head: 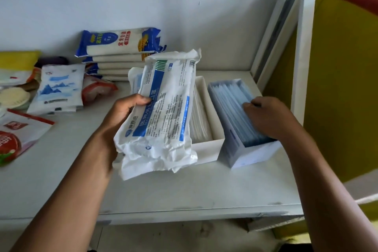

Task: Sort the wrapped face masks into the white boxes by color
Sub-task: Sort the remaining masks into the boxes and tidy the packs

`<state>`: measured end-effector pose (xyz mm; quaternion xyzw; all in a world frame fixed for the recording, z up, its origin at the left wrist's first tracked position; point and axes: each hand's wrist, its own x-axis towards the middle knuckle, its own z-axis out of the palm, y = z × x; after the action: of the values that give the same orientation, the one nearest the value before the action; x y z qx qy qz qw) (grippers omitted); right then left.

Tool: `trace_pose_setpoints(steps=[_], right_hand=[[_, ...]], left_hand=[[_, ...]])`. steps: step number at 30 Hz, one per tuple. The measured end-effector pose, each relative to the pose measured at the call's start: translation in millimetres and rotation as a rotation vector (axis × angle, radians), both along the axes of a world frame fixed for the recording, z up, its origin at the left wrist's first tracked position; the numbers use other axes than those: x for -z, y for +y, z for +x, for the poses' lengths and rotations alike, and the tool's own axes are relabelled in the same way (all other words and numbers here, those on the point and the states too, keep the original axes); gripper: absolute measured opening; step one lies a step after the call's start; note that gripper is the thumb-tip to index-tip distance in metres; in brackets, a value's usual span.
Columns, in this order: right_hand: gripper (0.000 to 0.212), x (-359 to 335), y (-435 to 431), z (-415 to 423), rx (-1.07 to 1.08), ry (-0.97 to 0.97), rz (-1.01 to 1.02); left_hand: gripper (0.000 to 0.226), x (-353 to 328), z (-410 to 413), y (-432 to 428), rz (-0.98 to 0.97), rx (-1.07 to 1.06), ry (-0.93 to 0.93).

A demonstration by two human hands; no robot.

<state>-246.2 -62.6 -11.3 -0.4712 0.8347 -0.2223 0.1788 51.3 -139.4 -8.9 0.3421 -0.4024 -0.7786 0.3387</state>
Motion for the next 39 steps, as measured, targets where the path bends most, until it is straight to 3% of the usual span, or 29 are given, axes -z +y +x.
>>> trace_pose_setpoints(steps=[15, 28, 30, 31, 33, 35, 36, 39], right_hand=[[0.030, 0.5, -11.5, 5.5, 0.001, -0.045, -0.081], [0.028, 2.0, -7.4, 14.4, -0.045, -0.078, -0.079], [0.031, 3.5, -7.5, 13.6, -0.029, -0.047, -0.056], [0.033, 2.3, -6.6, 14.9, -0.019, -0.034, -0.069], [0.043, -5.2, -3.8, 21.5, -0.005, -0.040, -0.246], [0.047, -18.9, 3.0, 38.1, -0.069, -0.225, -0.472], [0.042, -27.8, 8.1, 50.1, -0.136, -0.428, -0.517], [0.048, -41.3, 22.3, 80.9, -0.372, -1.052, -0.371]], left_hand=[[0.073, 7.4, 12.5, -19.7, 0.048, 0.014, -0.005], [0.064, 6.0, 3.5, -19.3, 0.000, -0.015, 0.112], [0.043, -4.5, -1.5, -6.8, -0.050, -0.024, 0.108], [0.012, -11.8, -4.3, -0.2, -0.109, -0.076, 0.109], [0.051, -22.0, -7.7, 8.3, -0.254, -0.203, 0.086], [0.056, -34.9, -15.7, 19.2, -0.296, -0.171, 0.069], [0.052, -37.6, -18.4, 23.7, -0.350, -0.140, 0.067], [0.035, -41.9, -29.5, 37.2, -0.440, -0.136, 0.023]])
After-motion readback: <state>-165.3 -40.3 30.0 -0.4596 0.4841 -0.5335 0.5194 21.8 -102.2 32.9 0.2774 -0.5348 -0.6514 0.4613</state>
